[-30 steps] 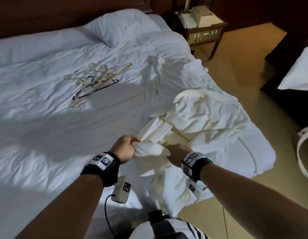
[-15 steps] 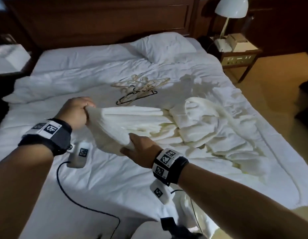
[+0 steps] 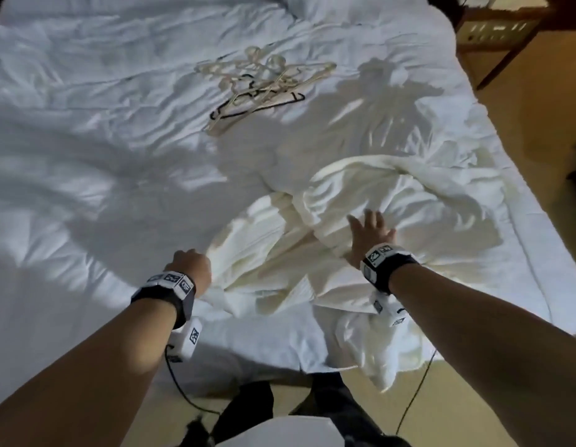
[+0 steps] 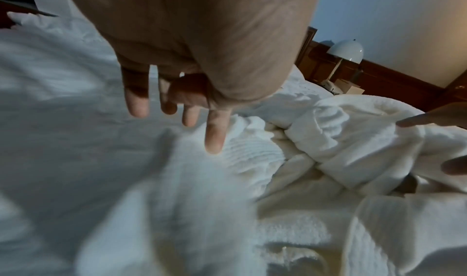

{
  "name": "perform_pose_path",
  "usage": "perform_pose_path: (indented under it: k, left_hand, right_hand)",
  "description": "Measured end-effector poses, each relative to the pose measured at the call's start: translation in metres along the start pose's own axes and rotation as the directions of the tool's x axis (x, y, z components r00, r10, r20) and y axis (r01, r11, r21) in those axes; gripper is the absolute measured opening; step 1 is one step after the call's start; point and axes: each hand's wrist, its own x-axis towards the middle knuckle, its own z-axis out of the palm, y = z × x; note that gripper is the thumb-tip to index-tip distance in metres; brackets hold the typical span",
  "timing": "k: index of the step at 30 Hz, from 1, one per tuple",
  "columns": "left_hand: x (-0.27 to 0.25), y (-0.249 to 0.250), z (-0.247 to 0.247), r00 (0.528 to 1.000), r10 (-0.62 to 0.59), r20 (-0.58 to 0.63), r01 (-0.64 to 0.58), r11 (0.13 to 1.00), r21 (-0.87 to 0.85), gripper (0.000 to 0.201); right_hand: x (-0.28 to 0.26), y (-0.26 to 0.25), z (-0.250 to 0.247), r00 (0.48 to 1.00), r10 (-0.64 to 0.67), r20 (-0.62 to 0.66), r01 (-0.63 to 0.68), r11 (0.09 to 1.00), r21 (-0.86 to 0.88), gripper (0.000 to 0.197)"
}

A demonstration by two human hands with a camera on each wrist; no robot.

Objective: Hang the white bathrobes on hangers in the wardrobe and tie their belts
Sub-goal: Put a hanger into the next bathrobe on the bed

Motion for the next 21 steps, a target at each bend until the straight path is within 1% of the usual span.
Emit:
perform_pose_path:
  k: [1, 2, 3, 4, 5, 7, 9, 10, 11, 13, 15, 17, 19, 21]
  left_hand:
    - [-0.001, 0.009, -0.002, 1.0, -0.021, -0.003, 0.021, 1.0, -0.012, 0.045]
    - [-0.001, 0.018, -0.006, 1.0, -0.015, -0.028, 0.013, 0.998, -0.058, 0.04]
    - [0.003, 0.028, -0.007, 0.999, 0.001, -0.04, -0.006, 0.992, -0.126, 0.038]
    - [0.009, 0.038, -0.008, 0.998, 0.019, -0.055, -0.029, 0.981, -0.192, 0.036]
    - [0.014, 0.049, -0.009, 0.997, 0.037, -0.065, -0.052, 0.97, -0.239, 0.033]
    - [0.023, 0.074, -0.01, 0.994, 0.062, -0.088, -0.085, 0.951, -0.296, 0.03]
    - [0.029, 0.108, -0.013, 0.994, 0.084, -0.075, -0.105, 0.936, -0.337, 0.028]
    - [0.03, 0.127, -0.017, 0.992, 0.103, -0.074, -0.123, 0.93, -0.346, 0.029]
    - [0.031, 0.147, -0.023, 0.99, 0.121, -0.076, -0.141, 0.923, -0.357, 0.031]
    - [0.032, 0.194, -0.042, 0.985, 0.147, -0.088, -0.17, 0.896, -0.41, 0.043]
    - [0.03, 0.248, -0.069, 0.976, 0.18, -0.126, -0.218, 0.862, -0.457, 0.059]
    - [0.027, 0.305, -0.1, 0.95, 0.239, -0.199, -0.305, 0.842, -0.445, 0.074]
    - [0.02, 0.362, -0.13, 0.898, 0.329, -0.291, -0.428, 0.805, -0.411, 0.084]
    - [0.015, 0.419, -0.153, 0.813, 0.45, -0.37, -0.572, 0.737, -0.36, 0.087]
  right_hand:
    - [0.015, 0.015, 0.003, 0.999, 0.033, 0.02, -0.032, 0.999, -0.042, 0.107]
    - [0.03, 0.03, 0.007, 0.997, 0.055, 0.049, -0.051, 0.996, -0.073, 0.117]
    - [0.043, 0.042, 0.012, 0.995, 0.065, 0.069, -0.058, 0.994, -0.093, 0.125]
    - [0.056, 0.054, 0.018, 0.996, 0.06, 0.072, -0.053, 0.993, -0.106, 0.128]
    - [0.066, 0.063, 0.023, 0.998, 0.039, 0.05, -0.032, 0.992, -0.121, 0.123]
    - [0.079, 0.074, 0.028, 0.998, -0.055, 0.002, 0.055, 0.989, -0.134, 0.102]
    - [0.088, 0.081, 0.023, 0.989, -0.149, 0.001, 0.149, 0.986, -0.073, 0.073]
    - [0.089, 0.085, 0.016, 0.985, -0.171, 0.003, 0.171, 0.985, -0.034, 0.06]
    - [0.089, 0.09, 0.007, 0.984, -0.178, 0.002, 0.178, 0.984, 0.004, 0.053]
    - [0.086, 0.109, -0.022, 0.984, -0.176, -0.015, 0.176, 0.98, 0.097, 0.053]
    - [0.082, 0.147, -0.06, 0.988, -0.132, -0.083, 0.146, 0.971, 0.188, 0.054]
    - [0.077, 0.206, -0.1, 0.981, -0.025, -0.191, 0.078, 0.958, 0.276, 0.052]
    - [0.065, 0.279, -0.13, 0.947, 0.128, -0.295, -0.018, 0.937, 0.348, 0.05]
    - [0.041, 0.358, -0.142, 0.889, 0.29, -0.355, -0.145, 0.912, 0.384, 0.049]
